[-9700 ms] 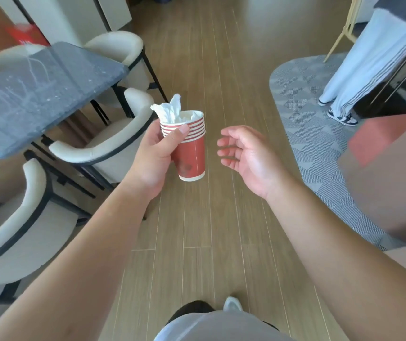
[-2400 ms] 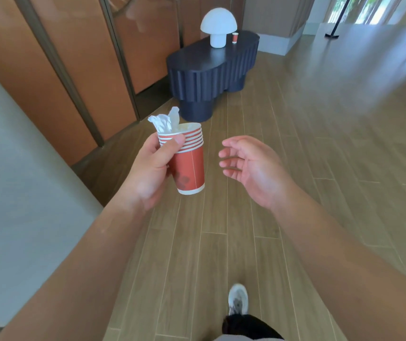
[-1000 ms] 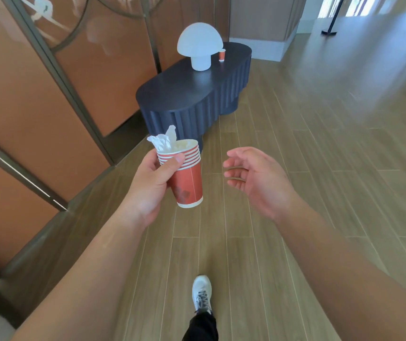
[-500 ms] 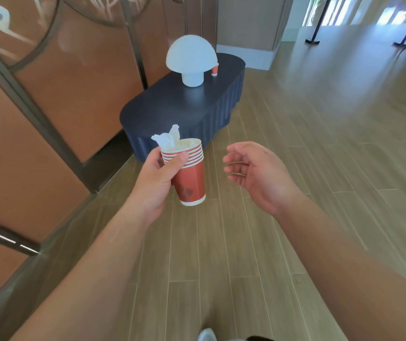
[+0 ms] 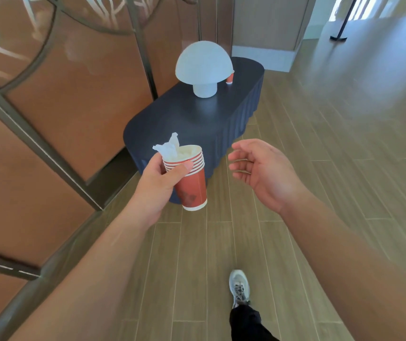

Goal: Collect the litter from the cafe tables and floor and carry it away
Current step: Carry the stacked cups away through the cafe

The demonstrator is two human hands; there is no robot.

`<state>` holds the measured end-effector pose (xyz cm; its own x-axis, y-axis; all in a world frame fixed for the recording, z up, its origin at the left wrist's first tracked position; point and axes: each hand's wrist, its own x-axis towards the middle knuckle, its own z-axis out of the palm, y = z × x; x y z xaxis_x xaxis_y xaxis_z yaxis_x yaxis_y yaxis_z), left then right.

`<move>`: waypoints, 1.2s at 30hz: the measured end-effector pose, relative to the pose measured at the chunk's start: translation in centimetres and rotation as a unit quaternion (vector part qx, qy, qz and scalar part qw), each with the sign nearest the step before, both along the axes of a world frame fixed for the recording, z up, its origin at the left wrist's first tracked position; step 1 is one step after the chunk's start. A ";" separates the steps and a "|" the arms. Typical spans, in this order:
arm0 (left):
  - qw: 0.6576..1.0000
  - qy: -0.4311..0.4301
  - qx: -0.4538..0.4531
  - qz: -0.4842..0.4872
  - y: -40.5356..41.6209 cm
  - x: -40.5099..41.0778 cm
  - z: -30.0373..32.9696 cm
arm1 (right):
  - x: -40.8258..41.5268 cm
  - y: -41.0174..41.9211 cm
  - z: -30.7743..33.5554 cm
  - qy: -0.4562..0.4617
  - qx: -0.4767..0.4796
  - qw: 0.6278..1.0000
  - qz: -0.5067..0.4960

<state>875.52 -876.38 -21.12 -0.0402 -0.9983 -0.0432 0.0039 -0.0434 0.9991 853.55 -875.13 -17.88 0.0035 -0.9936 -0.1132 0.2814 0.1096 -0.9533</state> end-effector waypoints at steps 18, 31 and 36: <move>0.997 -0.025 0.049 0.056 -27.5 -7.0 0.5 | -6.7 -30.0 0.1 -0.021 0.037 0.997 0.062; 0.990 -0.042 0.081 0.111 -41.5 -0.6 -4.8 | -1.7 -44.0 -2.8 0.001 0.072 0.993 0.091; 0.990 -0.040 0.093 0.102 -49.9 1.9 -7.4 | 1.3 -51.4 -4.1 0.017 0.094 0.993 0.071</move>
